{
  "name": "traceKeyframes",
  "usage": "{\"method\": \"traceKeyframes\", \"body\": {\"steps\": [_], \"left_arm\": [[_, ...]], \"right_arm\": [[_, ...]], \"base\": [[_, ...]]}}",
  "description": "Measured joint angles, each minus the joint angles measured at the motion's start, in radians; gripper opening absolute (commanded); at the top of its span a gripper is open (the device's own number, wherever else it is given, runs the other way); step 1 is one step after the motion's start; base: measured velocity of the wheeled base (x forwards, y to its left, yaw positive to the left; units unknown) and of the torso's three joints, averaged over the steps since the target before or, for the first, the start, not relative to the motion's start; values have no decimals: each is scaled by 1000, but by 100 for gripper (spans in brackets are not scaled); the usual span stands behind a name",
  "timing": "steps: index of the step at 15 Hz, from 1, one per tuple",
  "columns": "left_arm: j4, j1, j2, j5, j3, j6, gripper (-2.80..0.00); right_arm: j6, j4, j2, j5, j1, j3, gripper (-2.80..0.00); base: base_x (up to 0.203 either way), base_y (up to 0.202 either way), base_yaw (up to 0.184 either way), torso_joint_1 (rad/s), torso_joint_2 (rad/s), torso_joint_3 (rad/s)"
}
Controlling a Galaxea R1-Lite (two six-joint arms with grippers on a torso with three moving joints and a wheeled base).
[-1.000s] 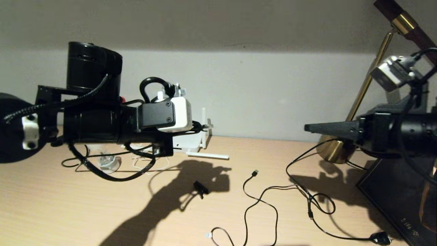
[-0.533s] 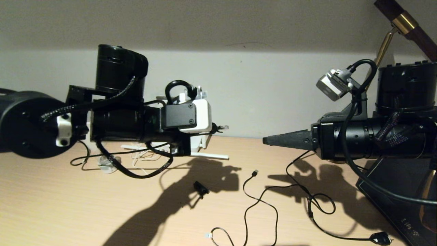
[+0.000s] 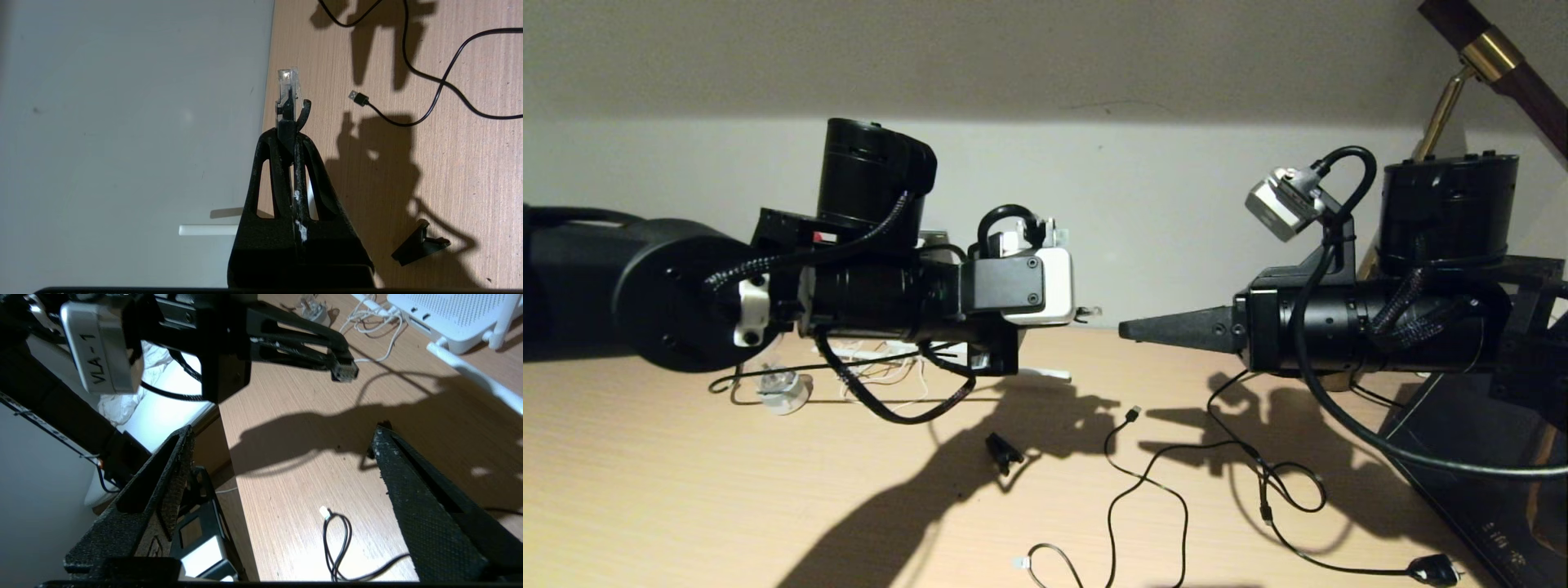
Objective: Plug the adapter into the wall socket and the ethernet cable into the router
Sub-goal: Hand it to the other hand
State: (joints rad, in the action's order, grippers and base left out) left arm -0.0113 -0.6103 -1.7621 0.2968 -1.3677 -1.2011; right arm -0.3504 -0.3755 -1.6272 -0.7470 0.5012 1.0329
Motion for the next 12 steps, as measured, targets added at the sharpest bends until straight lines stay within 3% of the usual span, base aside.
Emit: {"method": "traceKeyframes", "body": {"steps": [3,6,12], "left_arm": [[0,-3,0,0,-1,0,-280],[-1,-3,3,0,-1,-3,-280],[-1,-3,13,0,-12,-3,-280]], "right_arm": [[-15,-8,-20,24,25,19,0],[-15,-9,-49,107,57,41,0],[-23,-8,-68,113,75,70,0]], "base": [[0,0,0,0,0,0],[0,0,0,0,0,0],[0,0,0,0,0,0]]}}
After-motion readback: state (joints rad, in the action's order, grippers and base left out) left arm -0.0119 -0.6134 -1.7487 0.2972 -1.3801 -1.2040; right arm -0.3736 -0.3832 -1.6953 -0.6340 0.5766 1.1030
